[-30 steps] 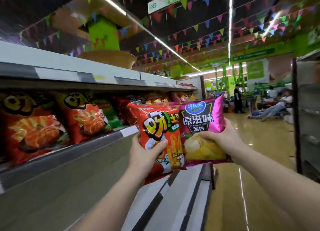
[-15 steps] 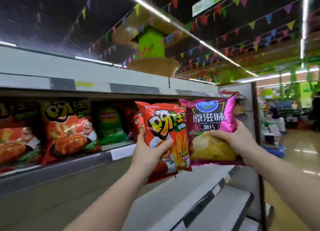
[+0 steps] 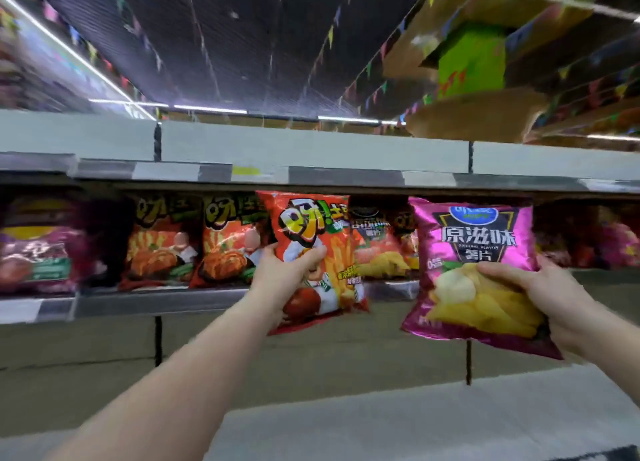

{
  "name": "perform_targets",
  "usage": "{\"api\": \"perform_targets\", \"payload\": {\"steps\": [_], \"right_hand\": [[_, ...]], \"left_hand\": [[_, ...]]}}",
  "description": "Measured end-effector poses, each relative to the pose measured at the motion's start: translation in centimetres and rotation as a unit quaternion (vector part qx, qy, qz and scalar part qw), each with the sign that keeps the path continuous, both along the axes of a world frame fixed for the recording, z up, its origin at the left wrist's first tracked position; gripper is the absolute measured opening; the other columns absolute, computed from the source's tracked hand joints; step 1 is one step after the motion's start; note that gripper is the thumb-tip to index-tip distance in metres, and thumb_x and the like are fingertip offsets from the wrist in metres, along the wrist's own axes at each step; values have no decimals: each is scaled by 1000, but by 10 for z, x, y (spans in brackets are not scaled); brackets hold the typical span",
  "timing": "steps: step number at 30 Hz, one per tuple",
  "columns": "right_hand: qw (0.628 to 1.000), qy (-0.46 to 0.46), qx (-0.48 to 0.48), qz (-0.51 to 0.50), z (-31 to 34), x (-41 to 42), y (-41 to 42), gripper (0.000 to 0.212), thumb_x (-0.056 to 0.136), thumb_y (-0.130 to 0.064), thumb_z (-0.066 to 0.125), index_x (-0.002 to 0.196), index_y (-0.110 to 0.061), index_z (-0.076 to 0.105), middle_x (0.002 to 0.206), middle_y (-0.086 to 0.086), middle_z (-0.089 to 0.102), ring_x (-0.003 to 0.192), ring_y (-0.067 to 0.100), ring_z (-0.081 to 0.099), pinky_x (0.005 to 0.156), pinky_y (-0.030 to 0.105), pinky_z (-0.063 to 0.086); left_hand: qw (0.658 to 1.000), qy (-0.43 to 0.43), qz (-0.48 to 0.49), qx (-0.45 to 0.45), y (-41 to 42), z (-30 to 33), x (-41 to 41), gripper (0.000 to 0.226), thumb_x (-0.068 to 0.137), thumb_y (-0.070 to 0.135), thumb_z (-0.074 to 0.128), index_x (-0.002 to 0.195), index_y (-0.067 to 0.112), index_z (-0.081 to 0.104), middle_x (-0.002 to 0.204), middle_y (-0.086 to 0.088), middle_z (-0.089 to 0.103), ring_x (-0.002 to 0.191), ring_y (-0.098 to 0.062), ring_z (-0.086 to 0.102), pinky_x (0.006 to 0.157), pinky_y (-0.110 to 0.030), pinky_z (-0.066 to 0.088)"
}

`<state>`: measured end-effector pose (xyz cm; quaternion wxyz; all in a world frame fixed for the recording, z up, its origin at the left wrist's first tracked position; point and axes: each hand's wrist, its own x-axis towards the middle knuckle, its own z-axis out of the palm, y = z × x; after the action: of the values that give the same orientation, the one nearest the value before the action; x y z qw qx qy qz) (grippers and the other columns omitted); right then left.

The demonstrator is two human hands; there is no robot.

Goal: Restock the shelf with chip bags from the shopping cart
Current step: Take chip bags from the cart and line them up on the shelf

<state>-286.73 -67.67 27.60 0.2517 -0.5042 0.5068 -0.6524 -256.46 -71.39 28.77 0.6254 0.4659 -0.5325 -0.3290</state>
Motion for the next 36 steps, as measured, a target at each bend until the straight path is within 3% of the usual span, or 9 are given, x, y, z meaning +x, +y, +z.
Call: {"api": "perform_targets", "payload": {"steps": [3,6,11,15,21,25,28,31,36], "right_hand": [[998,-41,1,50,2,0,-9,94,25,-43,90,112,-21,62,101,7,72,90,30,68,88,51,51],[995,-51,14,83,6,0,-22,102,14,-44,90,110,-18,64,95,9,74,86,31,69,84,48,53],[991,-41,27,127,13,-1,-42,47,59,-18,75,104,-11,65,77,8,74,59,21,70,51,30,57],[987,-57,24,148,17,-7,-55,24,70,-13,70,94,-14,64,67,6,73,52,20,68,45,31,56],[985,-31,52,161,15,-17,-72,91,15,-30,91,101,-14,66,84,12,74,68,30,71,65,42,58],[980,-18,67,184,15,-23,-74,77,27,-20,87,100,-12,65,76,13,74,60,31,70,66,44,57],[983,-40,50,171,13,-24,-80,100,-1,-40,89,93,-18,65,76,12,74,62,32,71,62,40,57],[981,-39,54,181,15,-21,-82,75,33,-30,87,102,-12,64,76,13,74,59,30,70,64,38,55],[982,-41,59,176,13,-16,-88,82,25,-32,89,101,-12,67,85,14,74,67,31,71,63,41,58]], "left_hand": [[999,-5,19,32,-14,15,3,96,62,52,82,137,12,38,126,-2,54,111,-24,55,97,-38,44],[997,-44,35,44,-34,25,1,119,34,68,79,132,10,45,125,-7,59,107,-28,60,95,-44,48],[993,-71,77,57,-71,32,-8,85,74,55,71,134,1,44,133,-12,50,120,-32,51,98,-36,43],[994,-48,47,86,-94,34,-10,73,67,50,78,118,1,58,116,-14,64,105,-32,61,97,-44,48],[987,-94,123,40,-110,46,-4,79,83,40,68,141,3,30,142,-15,42,129,-31,41,104,-34,34],[977,-128,170,24,-112,47,-10,75,77,43,67,134,3,40,136,-17,49,125,-35,45,106,-43,36],[962,-165,218,15,-119,42,-13,61,88,35,60,133,1,38,133,-19,50,123,-37,46,101,-38,38],[948,-217,231,8,-125,33,-14,61,93,34,53,139,0,30,138,-21,44,126,-38,43,100,-40,37],[821,-448,341,-94,-124,23,-31,58,99,29,39,148,8,17,154,-19,18,143,-33,16,117,-41,9]]}}
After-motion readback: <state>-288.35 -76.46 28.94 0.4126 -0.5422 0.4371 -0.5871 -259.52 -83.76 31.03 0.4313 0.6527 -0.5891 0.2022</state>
